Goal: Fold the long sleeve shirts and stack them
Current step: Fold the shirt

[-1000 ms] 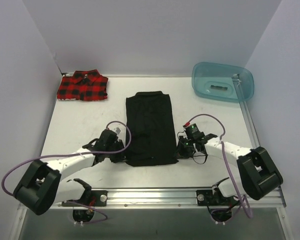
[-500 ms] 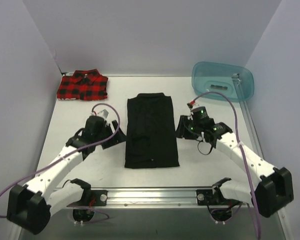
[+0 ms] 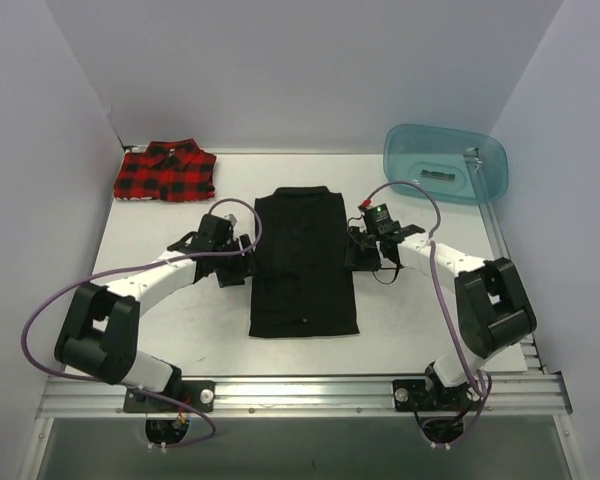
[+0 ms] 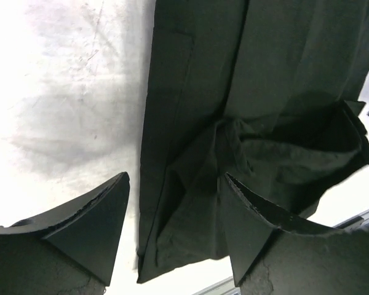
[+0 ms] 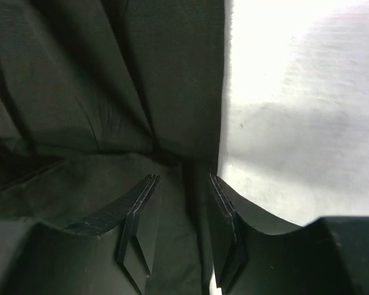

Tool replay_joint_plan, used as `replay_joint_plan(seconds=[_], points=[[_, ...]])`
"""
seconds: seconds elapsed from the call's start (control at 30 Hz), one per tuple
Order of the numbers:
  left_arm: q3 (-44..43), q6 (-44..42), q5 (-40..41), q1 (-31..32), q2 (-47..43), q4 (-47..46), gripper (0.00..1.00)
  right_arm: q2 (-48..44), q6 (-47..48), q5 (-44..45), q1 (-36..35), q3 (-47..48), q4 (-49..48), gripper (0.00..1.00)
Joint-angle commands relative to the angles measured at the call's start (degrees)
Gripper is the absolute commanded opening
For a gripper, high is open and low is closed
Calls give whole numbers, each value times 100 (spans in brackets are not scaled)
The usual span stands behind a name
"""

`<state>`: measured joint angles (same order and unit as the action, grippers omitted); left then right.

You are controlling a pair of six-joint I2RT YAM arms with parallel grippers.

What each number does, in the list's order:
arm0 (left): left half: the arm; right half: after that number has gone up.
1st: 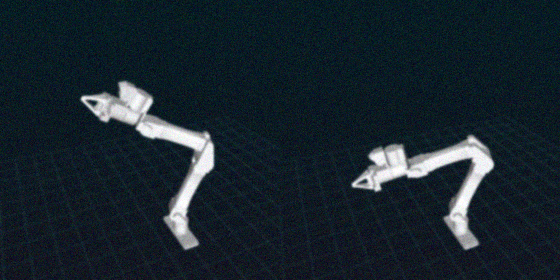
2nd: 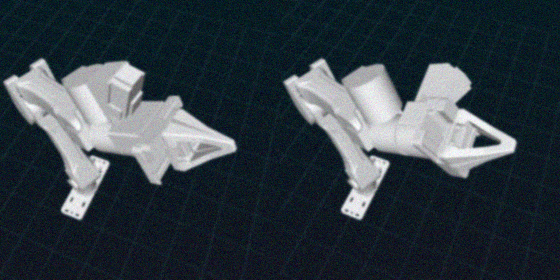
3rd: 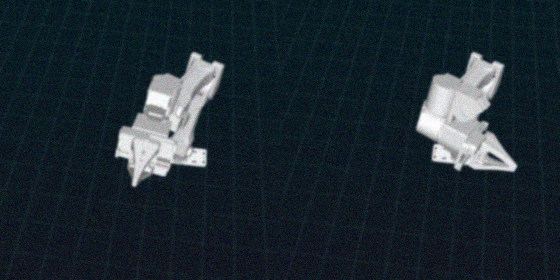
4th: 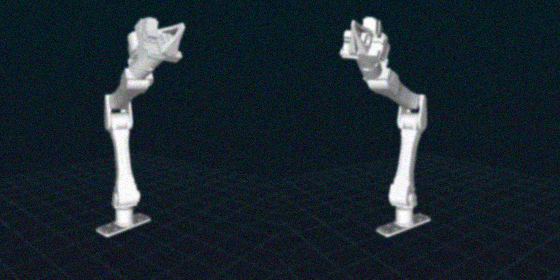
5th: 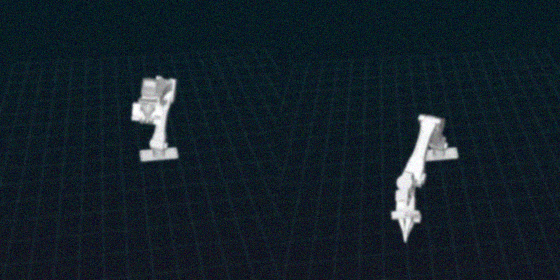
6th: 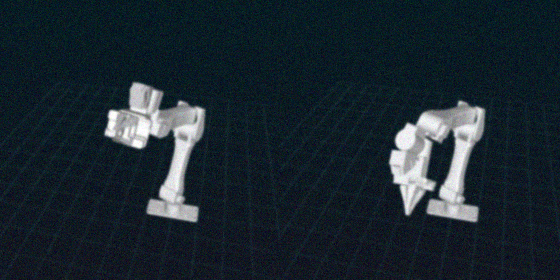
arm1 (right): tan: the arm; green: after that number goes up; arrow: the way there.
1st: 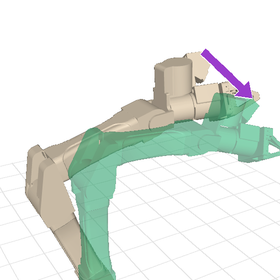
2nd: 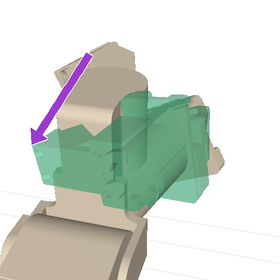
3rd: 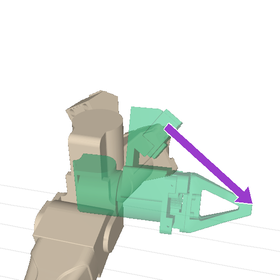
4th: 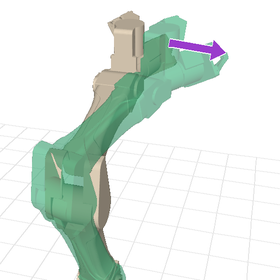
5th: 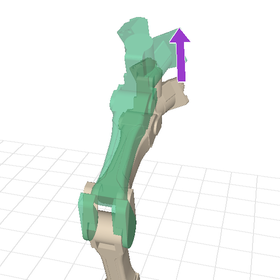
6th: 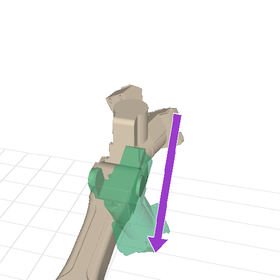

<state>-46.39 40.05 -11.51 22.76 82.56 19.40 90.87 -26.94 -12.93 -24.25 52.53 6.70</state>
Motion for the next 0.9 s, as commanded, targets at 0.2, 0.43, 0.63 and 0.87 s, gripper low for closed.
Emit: replay_joint_plan(seconds=[0.2,0.43,0.63,0.87], points=[[-555,-33,-282,9,734,-577,65,616,-127,-720,131,205,-626,32],[-503,20,-133,9,946,-621,42,537,-127,-676,263,-6,-793,0],[-336,73,-18,0,893,-630,23,159,-57,-518,438,-252,-767,0],[-125,126,228,-132,638,-595,17,141,-75,-298,447,-314,-740,0]])
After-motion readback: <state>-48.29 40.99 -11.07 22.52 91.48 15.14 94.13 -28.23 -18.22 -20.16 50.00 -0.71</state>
